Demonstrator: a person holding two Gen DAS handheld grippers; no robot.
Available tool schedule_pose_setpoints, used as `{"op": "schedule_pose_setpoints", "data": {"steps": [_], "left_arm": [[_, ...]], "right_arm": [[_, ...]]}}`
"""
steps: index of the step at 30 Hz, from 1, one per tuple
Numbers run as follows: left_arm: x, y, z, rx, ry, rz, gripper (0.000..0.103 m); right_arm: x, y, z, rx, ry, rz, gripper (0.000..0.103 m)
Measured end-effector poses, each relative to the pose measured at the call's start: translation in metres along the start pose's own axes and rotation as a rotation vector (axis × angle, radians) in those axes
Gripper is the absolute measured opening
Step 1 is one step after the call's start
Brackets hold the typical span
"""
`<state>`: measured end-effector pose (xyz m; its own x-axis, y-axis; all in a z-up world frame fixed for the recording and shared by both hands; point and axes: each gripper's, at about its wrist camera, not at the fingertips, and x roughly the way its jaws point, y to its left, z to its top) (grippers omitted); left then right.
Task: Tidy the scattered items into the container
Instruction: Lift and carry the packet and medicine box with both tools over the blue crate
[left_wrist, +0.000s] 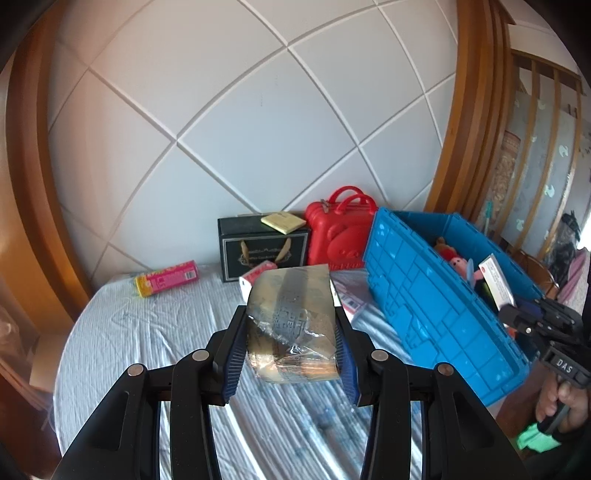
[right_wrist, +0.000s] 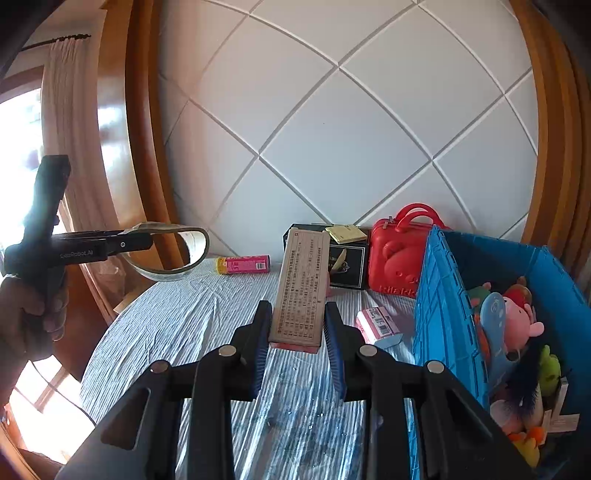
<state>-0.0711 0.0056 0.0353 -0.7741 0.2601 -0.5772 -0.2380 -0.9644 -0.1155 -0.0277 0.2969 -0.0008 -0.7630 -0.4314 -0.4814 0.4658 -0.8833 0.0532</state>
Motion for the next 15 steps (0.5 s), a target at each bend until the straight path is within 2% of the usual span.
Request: {"op": "schedule_pose_setpoints", "data": {"steps": [9, 15], "left_arm": [[-0.012, -0.024, 0.016, -0.002, -0.037, 0.013, 0.042], [-0.006, -0.046, 0.030, 0.007, -0.044, 0.008, 0.042]], "right_arm": [[-0.020, -0.024, 0.011, 0.003, -0.047, 0.027, 0.028], [-0.034, -0.045, 0.015, 0.016, -0.067, 0.029, 0.028]]}}
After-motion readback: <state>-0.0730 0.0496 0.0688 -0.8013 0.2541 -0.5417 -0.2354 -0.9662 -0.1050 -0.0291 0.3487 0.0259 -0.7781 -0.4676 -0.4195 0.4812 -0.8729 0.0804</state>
